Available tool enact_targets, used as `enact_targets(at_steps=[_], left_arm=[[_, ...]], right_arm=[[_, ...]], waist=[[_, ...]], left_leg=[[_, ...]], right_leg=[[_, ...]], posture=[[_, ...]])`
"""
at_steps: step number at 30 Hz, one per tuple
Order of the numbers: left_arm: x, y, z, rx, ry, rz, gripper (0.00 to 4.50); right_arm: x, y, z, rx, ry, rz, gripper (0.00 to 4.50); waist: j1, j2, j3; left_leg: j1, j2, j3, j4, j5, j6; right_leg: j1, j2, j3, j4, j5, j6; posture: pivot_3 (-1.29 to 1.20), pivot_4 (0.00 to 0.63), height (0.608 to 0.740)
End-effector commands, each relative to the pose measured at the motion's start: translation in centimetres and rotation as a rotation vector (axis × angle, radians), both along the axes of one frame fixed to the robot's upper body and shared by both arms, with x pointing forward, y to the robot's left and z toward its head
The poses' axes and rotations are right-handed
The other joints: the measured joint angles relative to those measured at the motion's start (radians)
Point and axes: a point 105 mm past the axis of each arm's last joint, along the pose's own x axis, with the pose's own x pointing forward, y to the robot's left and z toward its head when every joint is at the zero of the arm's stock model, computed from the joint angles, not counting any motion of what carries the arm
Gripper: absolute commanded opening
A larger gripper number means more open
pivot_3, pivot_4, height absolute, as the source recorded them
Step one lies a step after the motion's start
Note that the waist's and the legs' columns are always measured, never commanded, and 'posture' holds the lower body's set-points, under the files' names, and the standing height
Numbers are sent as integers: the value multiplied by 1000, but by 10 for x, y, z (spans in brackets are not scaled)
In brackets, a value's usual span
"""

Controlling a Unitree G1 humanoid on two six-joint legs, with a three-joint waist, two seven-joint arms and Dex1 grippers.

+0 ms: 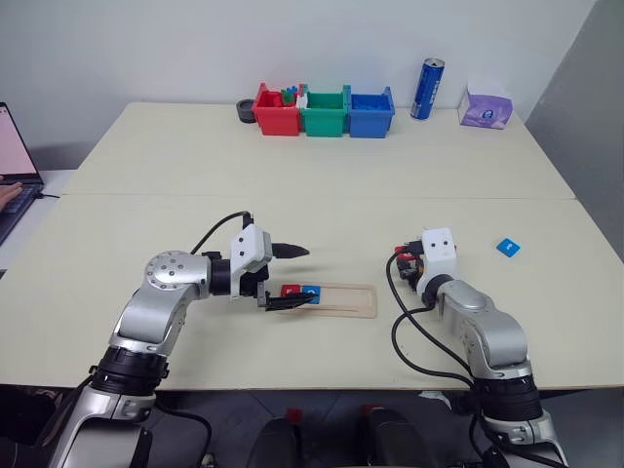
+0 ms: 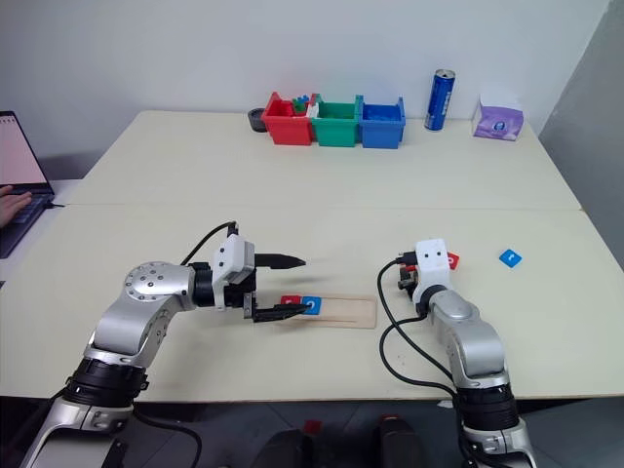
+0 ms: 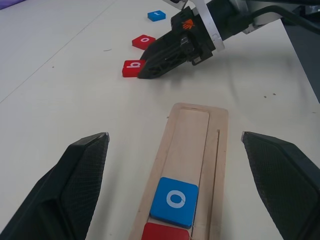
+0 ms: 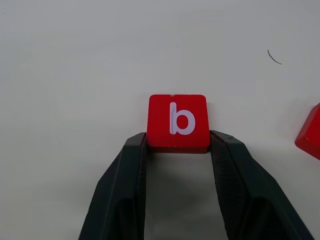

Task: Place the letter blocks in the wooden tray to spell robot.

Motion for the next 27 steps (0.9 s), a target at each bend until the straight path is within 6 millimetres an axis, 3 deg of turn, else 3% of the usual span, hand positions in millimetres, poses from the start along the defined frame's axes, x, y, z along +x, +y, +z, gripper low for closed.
enact_targets(at_steps=[1, 6, 10, 14, 24, 27], left_arm=[[-3, -3, 8, -6, -44, -30, 4500], [-13, -5, 5, 6, -29, -77, 4500], [-34, -9, -1, 20, -8, -153, 4500], [-43, -9, -4, 28, 10, -178, 4500], [-38, -9, -4, 34, 7, -173, 4500], [-38, -8, -5, 38, 7, -174, 4500]], right_arm=[[1, 0, 5, 0, -13, -2, 1459], [-19, -6, 10, -26, 19, 63, 1459], [-63, -9, 10, -52, 131, 149, 1459], [-87, -14, 9, -71, 213, 133, 1459], [-99, -2, 7, -66, 272, 104, 1459], [-97, -3, 7, -59, 272, 90, 2456]], waist=[[0, 0, 0], [1, 0, 0], [3, 0, 0], [2, 0, 0], [0, 0, 0], [0, 0, 0]], left_leg=[[0, 0, 0, 0, 0, 0], [0, 0, 0, 0, 0, 0], [-1, 1, -2, -2, 0, 0], [-1, 1, -4, -1, 0, 0], [1, 1, -2, -1, 0, 0], [0, 0, -2, -1, 0, 0]], right_leg=[[0, 0, 0, 0, 0, 0], [0, 0, 0, 0, 0, 0], [0, -1, 0, -2, -1, 0], [0, -1, 0, -1, -1, 0], [0, 2, 0, -1, -1, 1], [0, 2, 0, -2, -1, 0]], posture=[[0, 150, 740], [0, 150, 740], [0, 150, 740], [0, 150, 740], [0, 150, 740], [0, 150, 740]])
